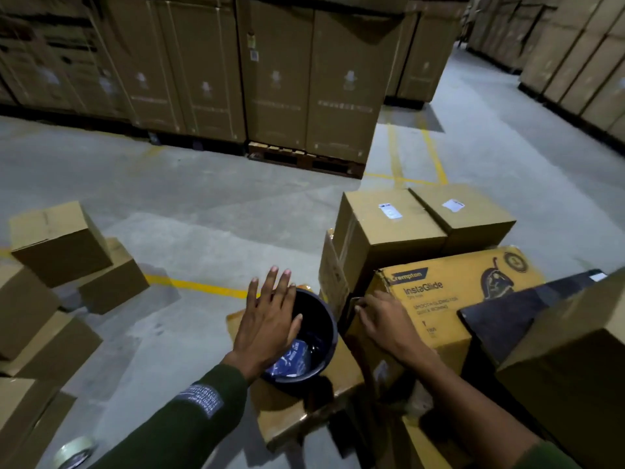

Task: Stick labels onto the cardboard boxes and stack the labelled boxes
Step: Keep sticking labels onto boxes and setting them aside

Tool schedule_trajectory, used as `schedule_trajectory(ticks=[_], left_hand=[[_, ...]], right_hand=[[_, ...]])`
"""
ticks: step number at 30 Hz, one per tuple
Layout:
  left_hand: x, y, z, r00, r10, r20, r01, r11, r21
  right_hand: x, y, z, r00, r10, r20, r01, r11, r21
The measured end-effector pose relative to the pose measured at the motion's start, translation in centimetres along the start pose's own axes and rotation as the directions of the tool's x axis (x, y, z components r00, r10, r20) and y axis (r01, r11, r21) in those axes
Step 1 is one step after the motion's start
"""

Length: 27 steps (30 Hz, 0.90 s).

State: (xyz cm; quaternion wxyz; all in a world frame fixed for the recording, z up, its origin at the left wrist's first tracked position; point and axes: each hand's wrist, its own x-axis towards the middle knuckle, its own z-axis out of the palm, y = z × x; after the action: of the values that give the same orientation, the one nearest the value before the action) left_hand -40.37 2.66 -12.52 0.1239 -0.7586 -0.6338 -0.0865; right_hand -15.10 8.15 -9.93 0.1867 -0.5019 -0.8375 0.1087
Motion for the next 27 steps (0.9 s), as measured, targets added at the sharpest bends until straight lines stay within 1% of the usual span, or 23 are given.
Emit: schedule_trajectory(ticks=[3,6,8,11,14,18,20,23,25,27], left_hand=[[3.1,4.8,-1.9,0.993,0.113,-0.032,-0.114,0.993,-0.020],[6.5,10.2,-4.2,0.961,0.252,-0.111,-0.258,0.965,-0.050],[8.5,14.3,-6.0,0.922,0.351,-0.160,-0.364,0.930,-0.056],[10.5,20.4,-8.5,0.860,0.460,-0.221,-0.482,0.874,-0.057],[11.7,26.3,-10.4,0.798,0.544,-0.258,-0.571,0.820,-0.038],[12.3,32.7,-11.4,0.745,0.621,-0.244,-0.639,0.769,0.006],[12.5,35.3,-11.5,0.724,0.650,-0.231,-0.668,0.744,-0.001],[13.0,38.0,-11.3,0.703,0.680,-0.207,-0.698,0.716,-0.015],[13.5,39.3,-11.2,0.697,0.694,-0.179,-0.709,0.705,-0.028],[14.3,40.3,-11.0,0.680,0.722,-0.130,-0.731,0.681,-0.042]], right_hand=[[-1.3,2.3,-4.7,0.984,0.005,-0.176,-0.009,1.000,-0.022],[-3.5,4.7,-9.6,0.939,0.042,-0.342,-0.061,0.997,-0.045],[-5.7,6.3,-12.9,0.896,0.101,-0.432,-0.132,0.990,-0.043],[-9.1,9.0,-17.2,0.813,0.127,-0.568,-0.207,0.975,-0.078],[-13.0,11.4,-20.5,0.746,0.189,-0.639,-0.322,0.942,-0.097],[-18.5,14.3,-23.0,0.703,0.293,-0.648,-0.441,0.894,-0.075],[-21.5,15.5,-23.9,0.681,0.369,-0.632,-0.522,0.850,-0.067],[-25.4,16.5,-24.6,0.635,0.507,-0.583,-0.647,0.761,-0.043],[-27.6,17.2,-24.9,0.607,0.576,-0.548,-0.717,0.694,-0.064],[-29.1,17.8,-24.9,0.613,0.646,-0.455,-0.762,0.636,-0.124]])
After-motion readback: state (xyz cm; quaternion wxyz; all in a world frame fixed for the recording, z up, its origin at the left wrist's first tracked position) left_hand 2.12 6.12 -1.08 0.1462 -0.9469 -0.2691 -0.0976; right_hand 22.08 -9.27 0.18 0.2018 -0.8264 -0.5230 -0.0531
